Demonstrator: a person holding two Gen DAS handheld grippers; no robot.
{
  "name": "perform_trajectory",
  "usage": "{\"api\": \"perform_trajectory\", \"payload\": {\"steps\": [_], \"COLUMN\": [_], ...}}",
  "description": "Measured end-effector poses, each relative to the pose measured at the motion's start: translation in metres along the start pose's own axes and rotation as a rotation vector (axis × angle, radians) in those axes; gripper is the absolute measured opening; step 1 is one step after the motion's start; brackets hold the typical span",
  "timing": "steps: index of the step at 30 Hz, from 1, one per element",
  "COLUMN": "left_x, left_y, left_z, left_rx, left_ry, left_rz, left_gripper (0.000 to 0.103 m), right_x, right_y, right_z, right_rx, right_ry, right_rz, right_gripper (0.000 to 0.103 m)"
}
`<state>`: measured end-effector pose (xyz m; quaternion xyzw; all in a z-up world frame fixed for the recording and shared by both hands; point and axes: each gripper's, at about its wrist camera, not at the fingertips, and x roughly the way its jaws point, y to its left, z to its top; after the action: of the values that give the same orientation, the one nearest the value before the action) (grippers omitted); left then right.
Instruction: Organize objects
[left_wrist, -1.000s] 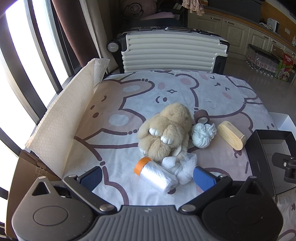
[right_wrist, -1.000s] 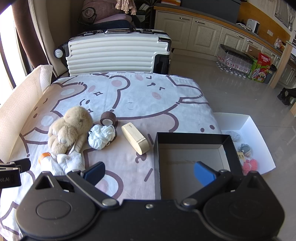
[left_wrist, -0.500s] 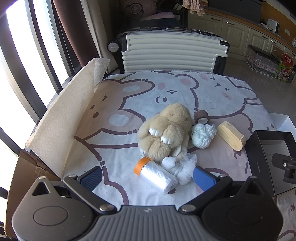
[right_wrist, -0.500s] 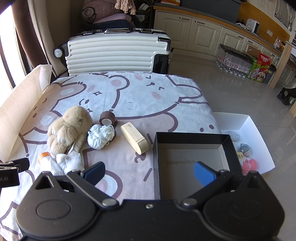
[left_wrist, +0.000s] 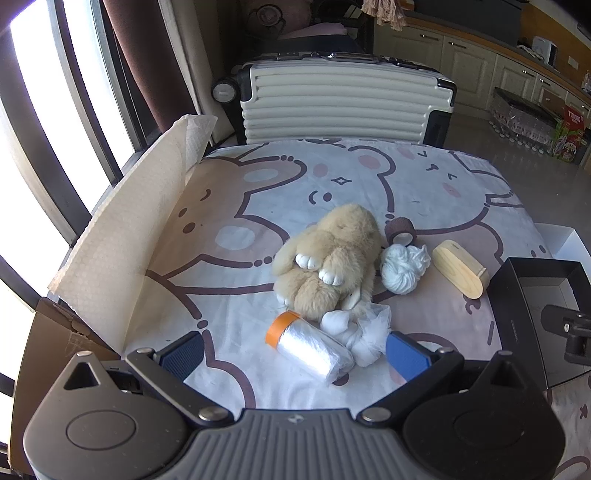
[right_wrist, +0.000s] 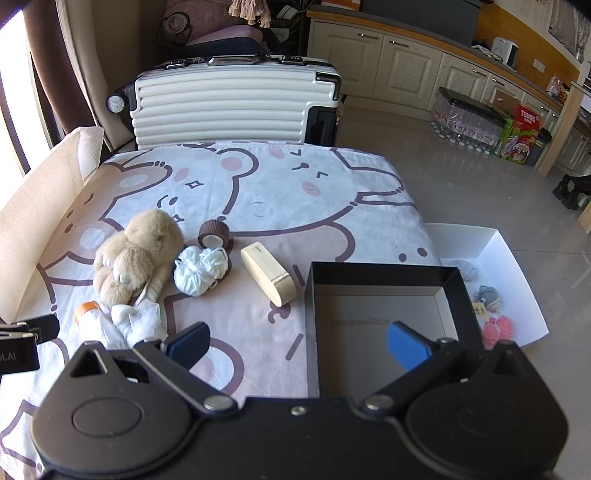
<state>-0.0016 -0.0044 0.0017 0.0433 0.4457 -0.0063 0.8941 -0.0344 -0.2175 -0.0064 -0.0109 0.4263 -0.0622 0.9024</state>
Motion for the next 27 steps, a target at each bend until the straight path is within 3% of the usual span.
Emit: {"api": "perform_trajectory", "payload": {"steps": [27], "left_x": [-0.0004], "left_y": [0.0], "left_z": [0.0003], "left_rx": [0.002], "left_ry": [-0.001], "left_rz": [-0.01], "left_gripper": [0.103], "right_x": [-0.0004], "right_y": [-0.0015], "right_z": [-0.0007], "right_rx": [-0.003], "right_ry": [0.003], "right_rz": [-0.005], "right_gripper": [0.103]}}
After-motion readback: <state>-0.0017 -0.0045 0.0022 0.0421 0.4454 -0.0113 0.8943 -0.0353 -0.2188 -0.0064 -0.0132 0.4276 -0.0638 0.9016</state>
